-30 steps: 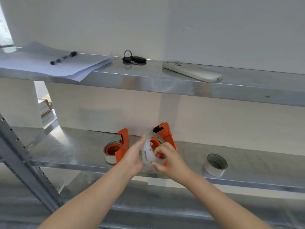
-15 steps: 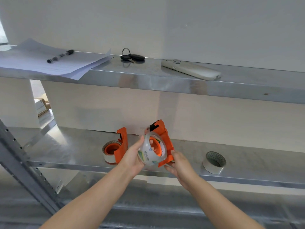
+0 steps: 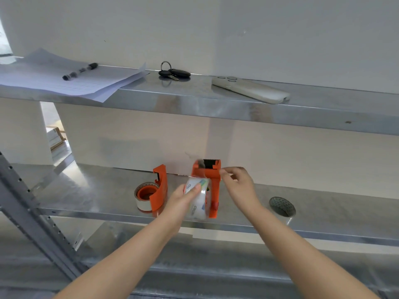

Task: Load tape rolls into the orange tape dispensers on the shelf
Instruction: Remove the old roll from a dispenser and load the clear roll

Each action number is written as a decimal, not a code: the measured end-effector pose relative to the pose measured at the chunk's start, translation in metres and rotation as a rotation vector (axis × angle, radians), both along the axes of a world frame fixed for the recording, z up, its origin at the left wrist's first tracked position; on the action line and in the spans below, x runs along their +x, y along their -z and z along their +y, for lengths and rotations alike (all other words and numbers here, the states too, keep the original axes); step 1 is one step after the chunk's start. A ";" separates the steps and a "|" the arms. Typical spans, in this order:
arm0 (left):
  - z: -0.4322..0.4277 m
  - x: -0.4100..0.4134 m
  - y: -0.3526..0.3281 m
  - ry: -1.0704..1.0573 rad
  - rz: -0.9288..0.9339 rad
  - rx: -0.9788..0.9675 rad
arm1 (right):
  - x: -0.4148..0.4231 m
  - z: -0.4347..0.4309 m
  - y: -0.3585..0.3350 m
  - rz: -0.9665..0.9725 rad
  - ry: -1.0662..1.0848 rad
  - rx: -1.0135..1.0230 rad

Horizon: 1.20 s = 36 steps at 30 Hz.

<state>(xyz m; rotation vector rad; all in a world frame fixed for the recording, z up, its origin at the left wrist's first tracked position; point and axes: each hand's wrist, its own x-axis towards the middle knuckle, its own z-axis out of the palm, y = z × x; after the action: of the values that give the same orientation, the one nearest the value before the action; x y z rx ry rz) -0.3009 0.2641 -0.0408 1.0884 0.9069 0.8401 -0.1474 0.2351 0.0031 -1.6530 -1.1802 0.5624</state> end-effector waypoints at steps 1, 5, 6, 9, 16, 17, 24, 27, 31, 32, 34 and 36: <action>-0.004 0.001 -0.001 -0.017 0.037 0.050 | -0.002 0.004 -0.007 -0.049 -0.046 -0.028; -0.013 0.001 0.000 -0.056 0.155 0.238 | -0.014 0.017 -0.020 -0.166 -0.161 -0.283; -0.015 0.000 0.001 -0.057 0.174 0.271 | -0.017 0.019 -0.021 -0.150 -0.158 -0.310; -0.018 -0.002 0.002 -0.049 0.195 0.311 | -0.027 0.020 -0.017 0.066 -0.113 -0.218; -0.010 -0.015 0.003 -0.073 0.191 0.233 | -0.033 0.025 -0.016 0.279 -0.118 -0.022; -0.008 -0.016 0.001 -0.074 0.206 0.232 | -0.031 0.028 -0.017 0.275 -0.120 -0.010; -0.003 -0.019 -0.011 -0.117 0.225 0.206 | -0.025 0.044 -0.017 0.199 -0.065 -0.011; -0.003 -0.018 -0.013 -0.096 0.271 0.243 | -0.024 0.045 -0.016 0.241 -0.083 0.009; -0.001 -0.019 -0.016 -0.097 0.312 0.303 | -0.016 0.043 -0.023 0.304 -0.044 0.019; -0.002 -0.019 -0.015 -0.093 0.320 0.316 | -0.011 0.044 -0.025 0.348 -0.020 0.018; -0.005 -0.017 -0.015 -0.088 0.327 0.328 | -0.004 0.045 -0.028 0.443 0.009 -0.006; -0.009 -0.012 -0.014 -0.078 0.344 0.322 | -0.001 0.047 -0.029 0.498 0.004 -0.051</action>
<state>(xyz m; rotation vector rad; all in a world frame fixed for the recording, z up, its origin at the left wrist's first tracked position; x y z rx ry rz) -0.3129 0.2552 -0.0266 1.5177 1.1299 0.8996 -0.1487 0.2820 0.0321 -1.4399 -0.8004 0.9437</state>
